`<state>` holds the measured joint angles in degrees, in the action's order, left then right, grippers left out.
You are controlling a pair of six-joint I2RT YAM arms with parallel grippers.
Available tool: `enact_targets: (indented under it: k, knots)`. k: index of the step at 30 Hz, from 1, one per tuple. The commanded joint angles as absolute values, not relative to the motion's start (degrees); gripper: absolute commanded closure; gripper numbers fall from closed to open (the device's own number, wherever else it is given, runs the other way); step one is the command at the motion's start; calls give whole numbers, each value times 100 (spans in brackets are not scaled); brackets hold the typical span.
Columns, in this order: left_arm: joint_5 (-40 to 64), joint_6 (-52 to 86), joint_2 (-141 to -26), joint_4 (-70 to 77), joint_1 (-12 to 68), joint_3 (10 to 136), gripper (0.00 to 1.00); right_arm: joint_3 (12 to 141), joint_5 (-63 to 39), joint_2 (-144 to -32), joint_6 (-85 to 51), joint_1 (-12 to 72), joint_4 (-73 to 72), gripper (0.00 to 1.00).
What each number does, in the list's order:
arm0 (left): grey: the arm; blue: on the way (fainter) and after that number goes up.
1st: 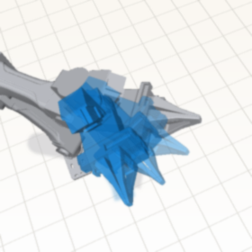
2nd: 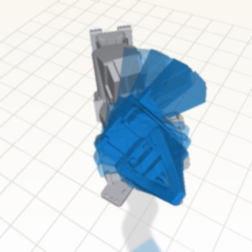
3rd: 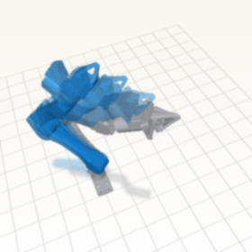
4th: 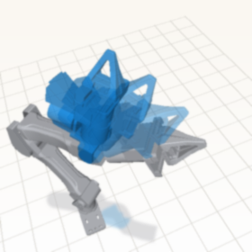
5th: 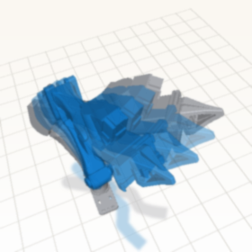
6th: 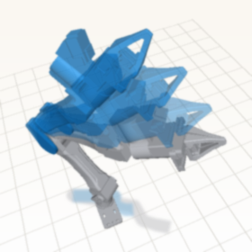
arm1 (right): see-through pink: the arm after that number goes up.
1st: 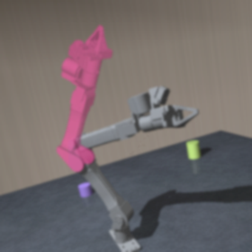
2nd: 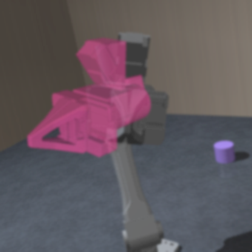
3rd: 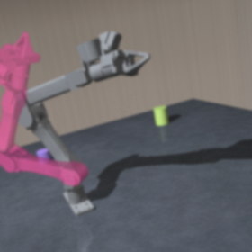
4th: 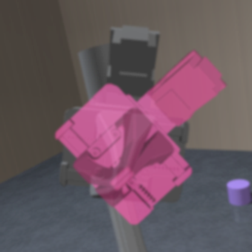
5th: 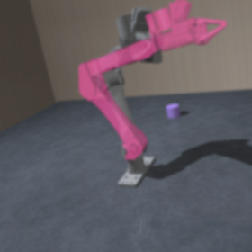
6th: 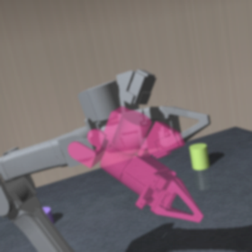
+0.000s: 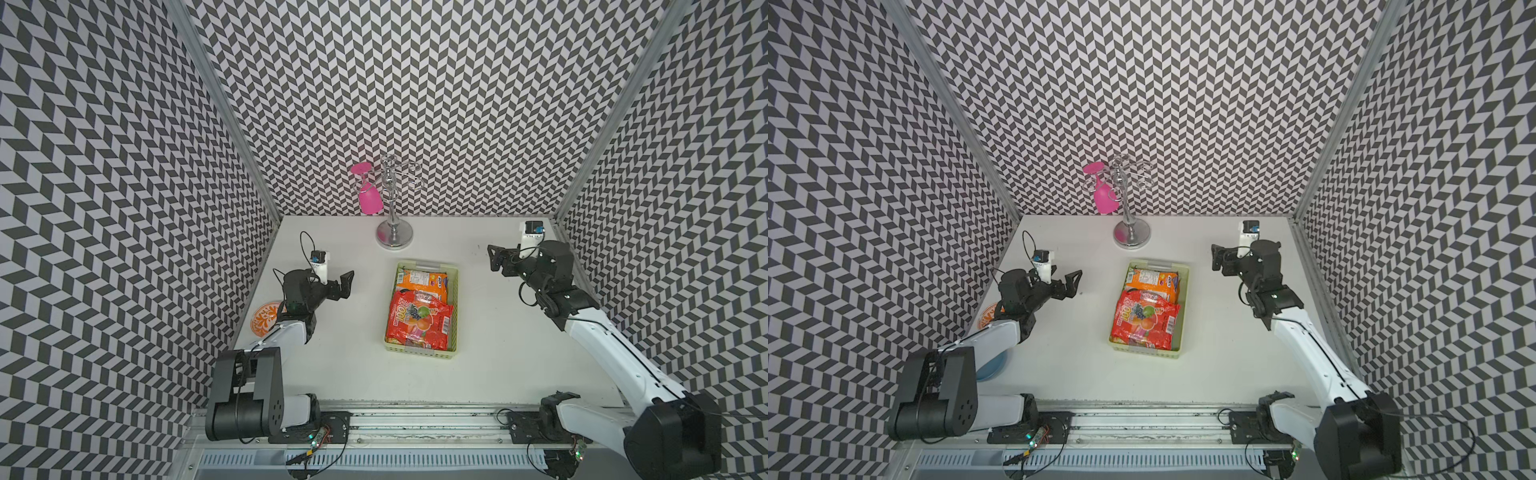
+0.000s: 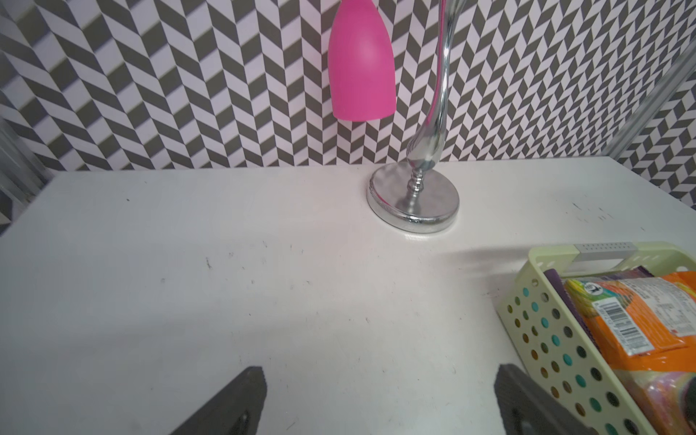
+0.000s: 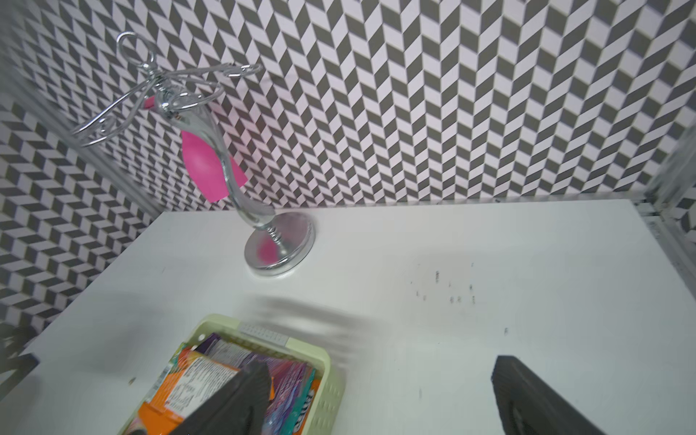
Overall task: Put the candies in the basket
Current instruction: Reset both arms
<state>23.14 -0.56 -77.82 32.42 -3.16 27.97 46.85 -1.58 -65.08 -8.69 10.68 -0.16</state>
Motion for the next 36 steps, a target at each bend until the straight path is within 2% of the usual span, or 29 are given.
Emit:
enact_targets:
  k: [1,9,15,21,23,36]
  knots:
    - [2040,-161,-7947,4580,-352,2512,1,4203,669,-6236,-918,973,-1311,1]
    - [1843,-279,-8445,5744,-365,2083,1,3774,1142,-6469,-642,752,-1643,1]
    - [1634,-211,-8699,6300,-345,1870,1,2859,1507,-6431,-242,751,-2975,1]
    - [1146,74,-8954,7811,-384,1200,1,2270,1808,-6686,-187,753,-3945,1]
    - [1098,86,-8815,7298,-379,1316,1,2154,1813,-6798,-137,745,-4183,1]
    - [836,61,-8849,7112,-283,1450,1,1531,1642,-7728,27,642,-6236,1]
